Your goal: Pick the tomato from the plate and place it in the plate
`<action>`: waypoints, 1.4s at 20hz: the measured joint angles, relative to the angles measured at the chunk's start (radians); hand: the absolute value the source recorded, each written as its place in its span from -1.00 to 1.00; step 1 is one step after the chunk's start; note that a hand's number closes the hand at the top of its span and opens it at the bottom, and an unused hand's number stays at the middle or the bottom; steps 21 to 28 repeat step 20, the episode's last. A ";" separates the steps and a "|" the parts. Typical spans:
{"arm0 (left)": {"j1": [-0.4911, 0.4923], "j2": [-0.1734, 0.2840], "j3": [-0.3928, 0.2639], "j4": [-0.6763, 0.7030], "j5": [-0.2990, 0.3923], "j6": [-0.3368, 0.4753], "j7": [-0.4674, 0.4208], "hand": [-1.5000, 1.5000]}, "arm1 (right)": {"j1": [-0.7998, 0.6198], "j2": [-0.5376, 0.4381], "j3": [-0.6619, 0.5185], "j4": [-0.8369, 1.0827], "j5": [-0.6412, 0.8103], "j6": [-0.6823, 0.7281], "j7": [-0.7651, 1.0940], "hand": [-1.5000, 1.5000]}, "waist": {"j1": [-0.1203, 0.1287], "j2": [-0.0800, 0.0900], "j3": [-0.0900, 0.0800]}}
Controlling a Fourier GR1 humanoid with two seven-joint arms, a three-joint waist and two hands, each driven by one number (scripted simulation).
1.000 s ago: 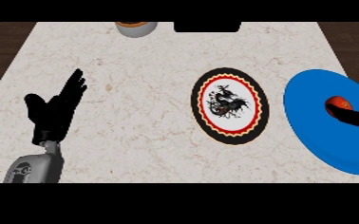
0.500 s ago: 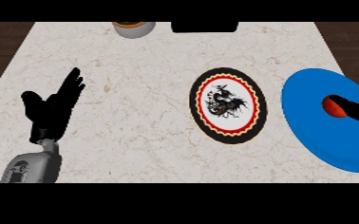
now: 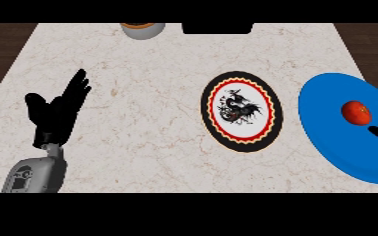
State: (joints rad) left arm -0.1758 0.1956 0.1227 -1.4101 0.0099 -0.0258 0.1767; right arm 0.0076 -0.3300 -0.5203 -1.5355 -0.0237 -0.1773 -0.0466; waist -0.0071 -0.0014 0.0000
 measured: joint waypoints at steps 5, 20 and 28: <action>0.009 -0.007 -0.002 -0.009 -0.005 -0.006 0.004 0.00 | 0.060 -0.011 -0.063 0.015 -0.048 0.060 -0.068 -1.00 | 0.003 0.000 0.000; 0.006 -0.011 0.014 -0.006 -0.016 -0.015 0.001 0.00 | 0.147 -0.070 -0.177 0.112 -0.069 0.159 -0.142 -1.00 | 0.003 0.001 0.000; 0.006 -0.011 0.014 -0.006 -0.016 -0.015 0.001 0.00 | 0.147 -0.070 -0.177 0.112 -0.069 0.159 -0.142 -1.00 | 0.003 0.001 0.000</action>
